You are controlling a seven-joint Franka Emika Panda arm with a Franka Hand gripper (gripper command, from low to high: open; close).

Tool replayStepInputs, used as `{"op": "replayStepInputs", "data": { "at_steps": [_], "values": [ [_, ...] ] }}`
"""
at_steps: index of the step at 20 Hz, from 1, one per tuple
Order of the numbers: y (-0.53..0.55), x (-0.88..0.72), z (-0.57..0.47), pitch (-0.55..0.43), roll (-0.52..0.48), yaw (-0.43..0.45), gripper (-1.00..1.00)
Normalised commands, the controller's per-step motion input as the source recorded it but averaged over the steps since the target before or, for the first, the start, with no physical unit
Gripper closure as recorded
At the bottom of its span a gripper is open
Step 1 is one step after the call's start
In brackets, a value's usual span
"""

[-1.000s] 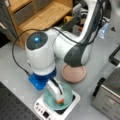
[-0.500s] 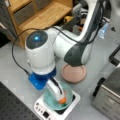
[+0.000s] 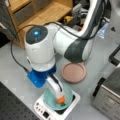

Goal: Pick up the pan. Place the pan on the table. Pick up the bowl. Place the bowl on the stove.

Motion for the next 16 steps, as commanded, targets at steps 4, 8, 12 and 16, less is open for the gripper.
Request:
{"op": "replayStepInputs", "data": {
  "at_steps": [4, 8, 12, 16],
  "values": [
    [0.05, -0.04, 0.21, 0.109, -0.165, 0.086, -1.00],
    [0.03, 0.04, 0.25, 0.111, -0.162, 0.094, -1.00],
    [0.02, 0.09, 0.36, 0.115, -0.142, 0.130, -1.00],
    [0.00, 0.07, 0.47, 0.088, -0.098, 0.173, -1.00]
  ]
}}
